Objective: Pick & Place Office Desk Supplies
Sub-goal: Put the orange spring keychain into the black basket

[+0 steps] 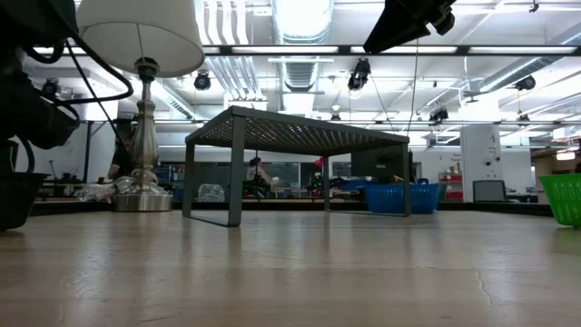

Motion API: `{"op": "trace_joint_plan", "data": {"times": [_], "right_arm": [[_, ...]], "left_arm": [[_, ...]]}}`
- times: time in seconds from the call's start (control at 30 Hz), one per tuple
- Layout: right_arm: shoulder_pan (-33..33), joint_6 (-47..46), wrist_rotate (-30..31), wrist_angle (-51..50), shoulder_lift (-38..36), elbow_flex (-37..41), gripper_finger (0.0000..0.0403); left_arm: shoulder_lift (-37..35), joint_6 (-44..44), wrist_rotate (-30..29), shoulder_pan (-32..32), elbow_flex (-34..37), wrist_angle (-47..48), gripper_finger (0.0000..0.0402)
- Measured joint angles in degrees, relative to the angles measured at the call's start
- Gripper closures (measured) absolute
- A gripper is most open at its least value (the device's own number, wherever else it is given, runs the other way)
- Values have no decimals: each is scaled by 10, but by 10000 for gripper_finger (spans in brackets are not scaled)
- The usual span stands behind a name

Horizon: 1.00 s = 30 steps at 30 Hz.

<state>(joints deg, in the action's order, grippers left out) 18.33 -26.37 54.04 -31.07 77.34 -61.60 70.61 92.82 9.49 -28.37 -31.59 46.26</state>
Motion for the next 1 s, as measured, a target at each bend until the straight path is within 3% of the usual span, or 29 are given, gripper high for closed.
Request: {"op": "trace_joint_plan", "data": {"times": [0.77, 1.0], "right_arm": [[0, 0, 0, 0, 0, 0, 314], [0, 0, 0, 0, 0, 0, 307]], "left_arm": [[0, 0, 1, 0, -3, -2, 308], [-8, 0, 34, 0, -3, -2, 307]]}}
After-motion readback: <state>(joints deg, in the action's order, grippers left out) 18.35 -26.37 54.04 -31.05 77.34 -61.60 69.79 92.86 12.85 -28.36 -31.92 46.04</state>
